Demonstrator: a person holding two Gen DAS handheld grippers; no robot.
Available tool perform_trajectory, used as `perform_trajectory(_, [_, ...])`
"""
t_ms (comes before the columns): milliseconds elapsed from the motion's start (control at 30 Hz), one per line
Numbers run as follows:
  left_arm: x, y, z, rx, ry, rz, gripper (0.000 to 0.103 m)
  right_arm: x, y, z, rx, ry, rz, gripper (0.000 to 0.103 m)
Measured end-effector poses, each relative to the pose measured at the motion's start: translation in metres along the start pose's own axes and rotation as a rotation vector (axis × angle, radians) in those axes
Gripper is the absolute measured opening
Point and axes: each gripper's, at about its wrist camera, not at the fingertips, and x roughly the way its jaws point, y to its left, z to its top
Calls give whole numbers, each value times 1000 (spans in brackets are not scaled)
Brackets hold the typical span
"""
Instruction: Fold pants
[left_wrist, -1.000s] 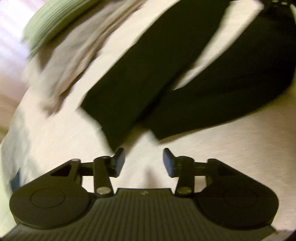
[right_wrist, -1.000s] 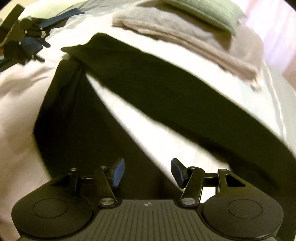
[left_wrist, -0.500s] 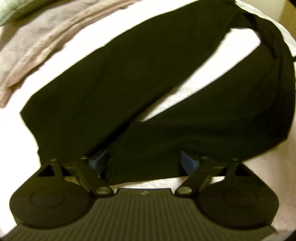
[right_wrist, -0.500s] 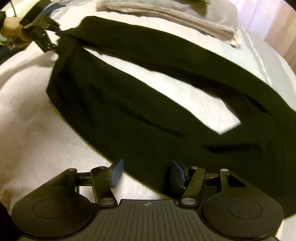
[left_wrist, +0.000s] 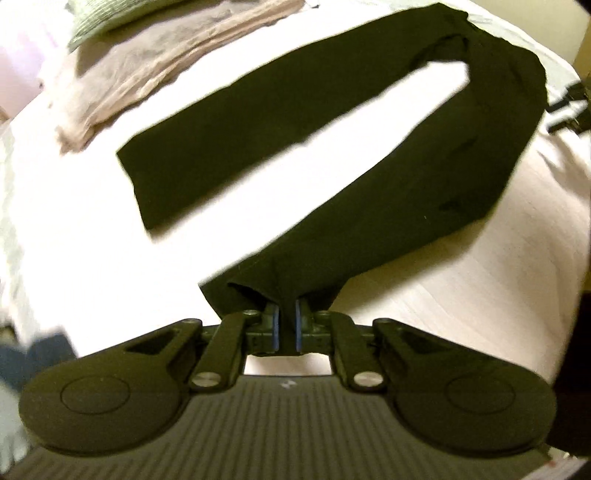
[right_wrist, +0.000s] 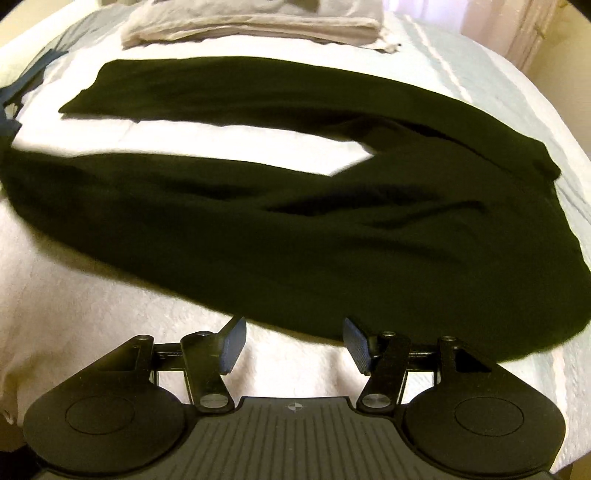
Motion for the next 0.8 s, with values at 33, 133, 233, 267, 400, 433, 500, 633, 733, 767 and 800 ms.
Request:
perform_trajectory(33, [-8, -13, -13, -13, 11, 3, 6, -1, -2, -5, 0, 7, 0, 56])
perform_trajectory(133, [-13, -41, -45, -42, 58, -1, 6, -6, -8, -16, 9, 25, -8, 56])
perform_trajectory(233, [-2, -64, -70, -46, 123, 0, 6, -15, -19, -25, 71, 30, -21, 56])
perform_trajectory(267, [3, -68, -75, -37, 143, 12, 7, -18, -26, -27, 100, 31, -37, 56])
perform_trajectory(400, [6, -58, -88, -47, 195, 80, 10, -29, -55, -39, 241, 3, -100, 56])
perform_trajectory(433, [4, -54, -86, -41, 187, 102, 10, -31, -62, -41, 282, -10, -114, 56])
perform_trajectory(500, [-7, -44, -76, -37, 143, 150, 11, -38, -85, -50, 396, -47, -157, 56])
perform_trajectory(633, [-15, -34, -32, -11, 49, 208, 15, -49, -147, -60, 653, -121, -188, 56])
perform_trajectory(733, [-10, -57, 17, 69, -36, 204, 19, -56, -194, -63, 759, -170, -219, 56])
perform_trajectory(767, [-4, -69, 32, 97, -63, 194, 20, -58, -211, -64, 789, -181, -227, 56])
perform_trajectory(800, [2, -83, 47, 125, -86, 177, 21, -59, -230, -64, 816, -191, -231, 56])
